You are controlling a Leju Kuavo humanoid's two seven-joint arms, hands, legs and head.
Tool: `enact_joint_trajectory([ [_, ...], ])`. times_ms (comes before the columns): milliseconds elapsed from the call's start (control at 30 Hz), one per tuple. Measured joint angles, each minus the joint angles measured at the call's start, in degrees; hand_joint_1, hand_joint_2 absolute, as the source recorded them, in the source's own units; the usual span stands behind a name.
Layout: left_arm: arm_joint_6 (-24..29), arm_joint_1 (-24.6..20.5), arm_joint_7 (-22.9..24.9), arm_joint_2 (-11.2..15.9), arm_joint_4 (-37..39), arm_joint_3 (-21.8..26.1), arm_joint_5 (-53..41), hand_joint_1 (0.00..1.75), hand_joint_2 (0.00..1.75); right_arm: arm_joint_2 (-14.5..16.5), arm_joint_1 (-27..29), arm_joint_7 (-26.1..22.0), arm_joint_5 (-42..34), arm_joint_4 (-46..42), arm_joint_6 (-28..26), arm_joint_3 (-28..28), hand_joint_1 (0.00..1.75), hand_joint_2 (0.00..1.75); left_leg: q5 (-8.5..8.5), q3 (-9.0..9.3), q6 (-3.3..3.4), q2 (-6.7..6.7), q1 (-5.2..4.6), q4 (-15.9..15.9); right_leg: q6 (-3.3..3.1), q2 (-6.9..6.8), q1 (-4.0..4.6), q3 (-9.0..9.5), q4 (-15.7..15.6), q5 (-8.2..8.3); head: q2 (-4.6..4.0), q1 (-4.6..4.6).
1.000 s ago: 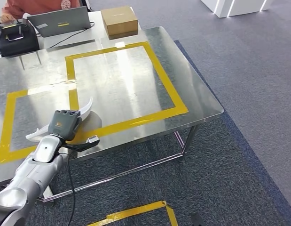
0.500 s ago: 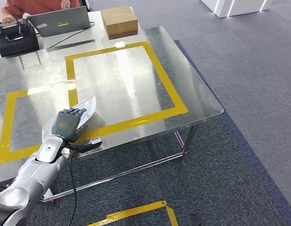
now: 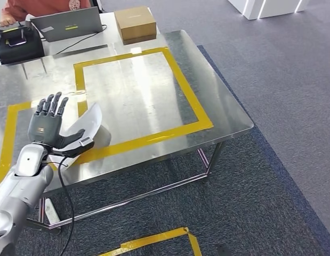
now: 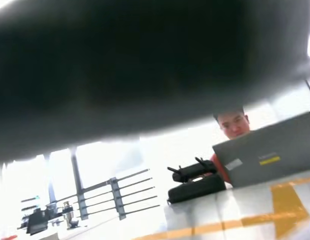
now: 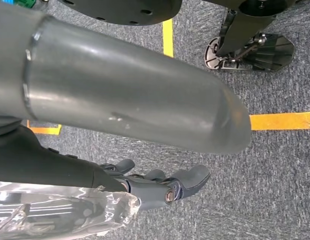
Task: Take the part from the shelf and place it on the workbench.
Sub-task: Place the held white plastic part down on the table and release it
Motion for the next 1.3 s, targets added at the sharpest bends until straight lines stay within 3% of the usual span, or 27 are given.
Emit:
enact_joint_trajectory([
  [400, 0.0, 4.3, -1.5, 2.7, -13.2, 8.8, 1.4, 0.0, 0.0, 0.0, 0.1, -0.1, -0.2, 0.0, 0.0, -0.8, 0.0, 0.0, 0.0, -0.01, 0.0, 0.0, -0.01, 0.0, 0.0, 0.0, -0.01, -0.01, 0.0, 0.0, 0.0, 0.0],
  [600, 0.0, 7.0, -8.1, 1.9, -22.3, 16.4, 6.0, 0.0, 0.0, 0.0, 0.1, -0.4, -0.1, 0.0, 0.0, -1.0, 0.0, 0.0, 0.0, -0.01, 0.0, 0.01, -0.01, 0.0, 0.0, 0.02, -0.01, -0.03, 0.0, 0.0, 0.0, -0.01],
  [767, 0.0, 9.5, -10.3, 1.5, -28.0, 21.4, 8.8, 0.0, 0.0, 0.0, 0.1, -0.4, 0.3, 0.0, -0.4, -1.0, 0.0, 0.0, 0.0, -0.01, 0.0, 0.01, -0.01, 0.0, 0.0, 0.02, -0.01, -0.03, 0.0, 0.0, 0.0, -0.01],
  [1133, 0.1, 14.4, -10.9, 0.9, -33.1, 25.5, 8.1, 0.0, 0.0, 0.0, 0.1, -0.6, 1.6, 0.0, -1.2, -0.9, 0.0, 0.0, -0.12, -0.02, 0.19, 0.0, -0.25, 0.1, 0.18, 0.0, -0.27, -0.01, -0.1, 0.03, 0.0, -0.01],
  [1300, 0.0, 16.6, -11.4, 0.9, -34.5, 27.0, 8.4, 0.0, 0.0, 0.0, 0.1, -0.6, 2.2, 0.0, -1.6, -0.8, 0.0, 0.0, -0.38, -0.09, 0.81, 0.0, -0.58, 0.3, 0.71, -0.05, -0.58, 0.06, -0.1, 0.0, 0.01, -0.02],
])
